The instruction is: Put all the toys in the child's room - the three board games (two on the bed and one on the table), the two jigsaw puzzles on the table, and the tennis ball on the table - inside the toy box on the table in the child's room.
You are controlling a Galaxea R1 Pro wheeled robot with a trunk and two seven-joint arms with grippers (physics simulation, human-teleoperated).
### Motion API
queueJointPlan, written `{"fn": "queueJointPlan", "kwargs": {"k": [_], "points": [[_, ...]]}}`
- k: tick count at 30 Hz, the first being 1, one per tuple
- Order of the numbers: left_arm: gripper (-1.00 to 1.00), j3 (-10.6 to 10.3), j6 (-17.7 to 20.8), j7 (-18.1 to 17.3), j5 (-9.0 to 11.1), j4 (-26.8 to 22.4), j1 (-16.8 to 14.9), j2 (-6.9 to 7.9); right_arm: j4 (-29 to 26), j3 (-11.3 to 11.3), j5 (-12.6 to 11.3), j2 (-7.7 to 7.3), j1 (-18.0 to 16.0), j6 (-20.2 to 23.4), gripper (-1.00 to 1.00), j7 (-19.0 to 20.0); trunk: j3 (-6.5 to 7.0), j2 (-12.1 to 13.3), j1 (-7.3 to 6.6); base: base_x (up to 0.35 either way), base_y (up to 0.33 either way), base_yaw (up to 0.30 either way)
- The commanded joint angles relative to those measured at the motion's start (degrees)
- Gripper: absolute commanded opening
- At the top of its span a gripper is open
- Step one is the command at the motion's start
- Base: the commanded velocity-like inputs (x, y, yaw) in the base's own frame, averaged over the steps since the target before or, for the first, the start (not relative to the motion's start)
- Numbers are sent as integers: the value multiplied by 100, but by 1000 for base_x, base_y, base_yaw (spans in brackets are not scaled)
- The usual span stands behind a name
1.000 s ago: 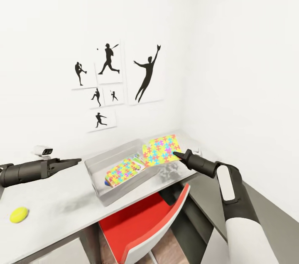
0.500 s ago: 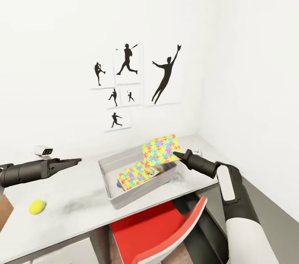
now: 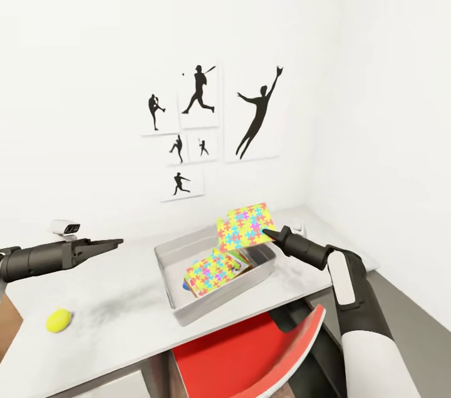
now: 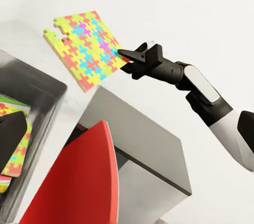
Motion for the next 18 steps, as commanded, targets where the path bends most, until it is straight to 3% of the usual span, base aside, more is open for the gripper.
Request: {"fn": "queueJointPlan", "kwargs": {"k": [1,11,18], "points": [[100,-1,61,-24,-3,2,-3,2,-2,-22,36,8,-7,34,-100,46,-10,-9,6,193,117,0],[100,-2,58,-24,-3,2,-3,2,-3,-22,37,8,-7,34,-100,50,-10,-9,6,176,24,0],[100,-11,59,-24,-3,2,-3,2,-2,-18,37,16,-7,17,-100,47,-10,-9,6,39,0,0]]}}
